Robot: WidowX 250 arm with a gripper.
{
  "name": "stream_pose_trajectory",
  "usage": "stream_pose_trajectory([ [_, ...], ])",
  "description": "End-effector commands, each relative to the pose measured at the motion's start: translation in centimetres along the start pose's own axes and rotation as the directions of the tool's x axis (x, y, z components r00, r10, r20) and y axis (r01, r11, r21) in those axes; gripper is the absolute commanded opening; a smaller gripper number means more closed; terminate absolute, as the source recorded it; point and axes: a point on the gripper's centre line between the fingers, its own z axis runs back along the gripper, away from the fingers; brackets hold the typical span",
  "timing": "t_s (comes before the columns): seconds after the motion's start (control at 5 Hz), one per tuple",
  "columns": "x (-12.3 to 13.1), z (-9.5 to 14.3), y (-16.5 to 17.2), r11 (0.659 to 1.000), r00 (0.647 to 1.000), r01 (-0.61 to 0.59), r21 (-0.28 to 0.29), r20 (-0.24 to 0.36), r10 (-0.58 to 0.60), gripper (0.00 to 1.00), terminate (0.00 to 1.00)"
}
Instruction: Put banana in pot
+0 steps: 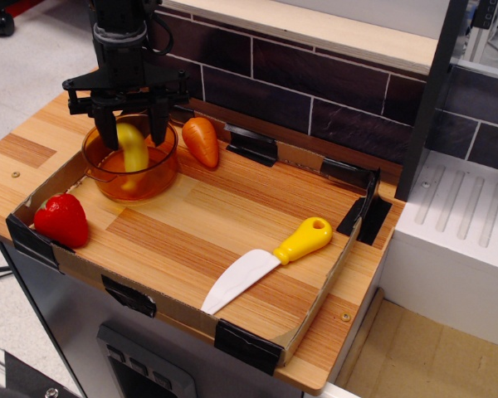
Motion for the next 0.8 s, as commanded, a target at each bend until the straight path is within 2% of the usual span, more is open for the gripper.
stream_pose_trajectory([
  [0.0, 0.3, 6.1, -2.6, 0.998, 0.996, 0.037, -0.059, 0.084, -0.032, 1.00, 0.00],
  [0.2, -0.3, 7.9, -4.0, 0.995, 0.997, 0.066, -0.081, 0.056, -0.061, 1.00, 0.00],
  [0.4, -0.3, 7.9, -4.0, 0.995, 0.997, 0.066, -0.081, 0.056, -0.061, 1.00, 0.00],
  [0.6, -0.3, 7.9, -4.0, 0.995, 0.997, 0.066, -0.081, 0.056, -0.061, 1.00, 1.00],
])
